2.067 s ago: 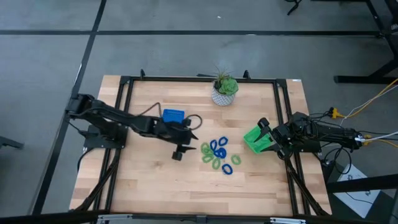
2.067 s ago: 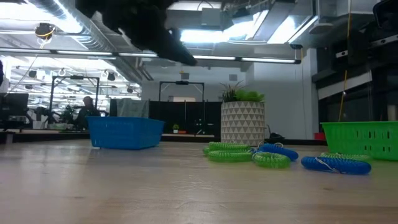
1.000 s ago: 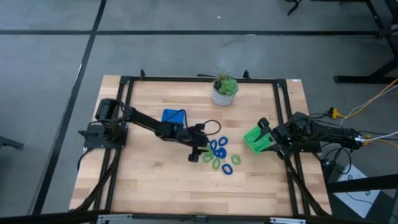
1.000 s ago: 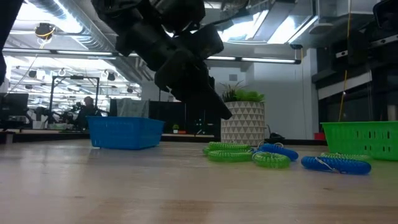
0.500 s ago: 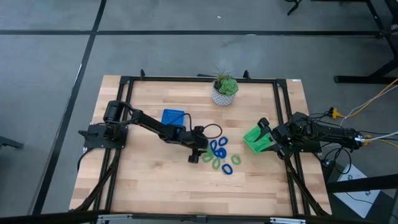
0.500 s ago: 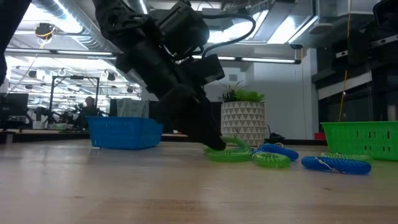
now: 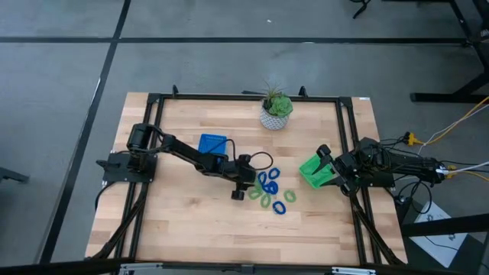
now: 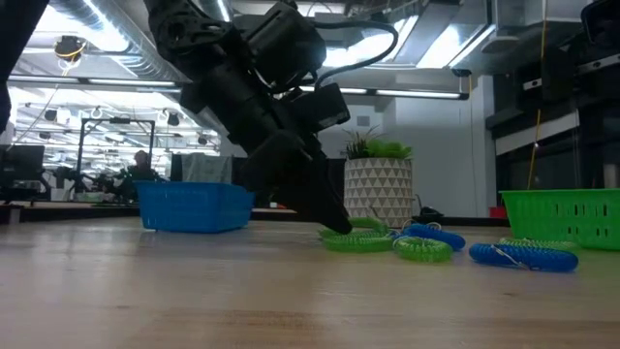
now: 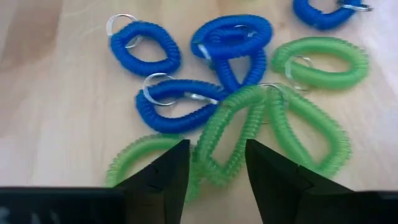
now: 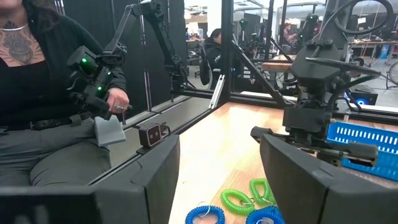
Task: Sort items
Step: Put the green spring keychain into the green bin
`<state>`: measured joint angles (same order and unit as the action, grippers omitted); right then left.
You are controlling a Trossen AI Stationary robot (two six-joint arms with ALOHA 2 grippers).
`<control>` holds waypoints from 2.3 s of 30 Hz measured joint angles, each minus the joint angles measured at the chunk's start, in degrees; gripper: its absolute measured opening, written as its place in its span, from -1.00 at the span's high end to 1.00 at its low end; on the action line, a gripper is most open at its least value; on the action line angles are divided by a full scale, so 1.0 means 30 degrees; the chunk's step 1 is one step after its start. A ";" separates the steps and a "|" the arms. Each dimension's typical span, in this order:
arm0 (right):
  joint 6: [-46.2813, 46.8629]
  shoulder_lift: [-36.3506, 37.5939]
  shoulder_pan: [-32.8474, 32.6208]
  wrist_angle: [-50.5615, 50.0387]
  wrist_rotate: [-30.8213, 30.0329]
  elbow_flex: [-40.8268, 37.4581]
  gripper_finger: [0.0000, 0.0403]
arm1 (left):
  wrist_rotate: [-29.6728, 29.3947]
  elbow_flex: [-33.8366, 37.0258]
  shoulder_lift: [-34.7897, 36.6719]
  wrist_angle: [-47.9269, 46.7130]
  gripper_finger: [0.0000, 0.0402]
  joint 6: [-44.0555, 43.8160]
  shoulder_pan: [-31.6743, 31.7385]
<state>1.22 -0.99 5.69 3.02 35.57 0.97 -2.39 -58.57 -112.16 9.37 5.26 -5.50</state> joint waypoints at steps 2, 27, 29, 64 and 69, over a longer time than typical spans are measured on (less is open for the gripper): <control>0.0004 0.0000 0.0000 -0.0002 0.0000 0.0000 -0.09 | 0.0279 0.0000 0.0000 -0.0001 0.34 0.0000 -0.0007; 0.0004 0.0000 0.0000 -0.0002 0.0000 0.0000 -0.09 | -0.0202 0.0007 0.2264 -0.0170 0.89 -0.1005 -0.0186; 0.0004 0.0000 0.0000 0.0001 0.0000 0.0000 -0.09 | -0.0600 0.0007 0.2968 -0.0182 0.89 -0.1005 -0.0189; 0.3991 -0.0007 0.0000 0.4622 -0.0043 -0.0007 -0.09 | -0.6886 0.0007 0.8728 -0.0044 0.88 -0.1151 0.0240; 0.4523 0.0000 0.0000 0.7193 -0.0280 -0.0007 -0.09 | -0.6885 0.0007 0.8728 -0.0029 0.87 -0.1663 0.0240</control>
<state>14.79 -0.99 5.69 24.60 34.73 0.95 -23.05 -58.54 -85.97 9.28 0.27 -4.78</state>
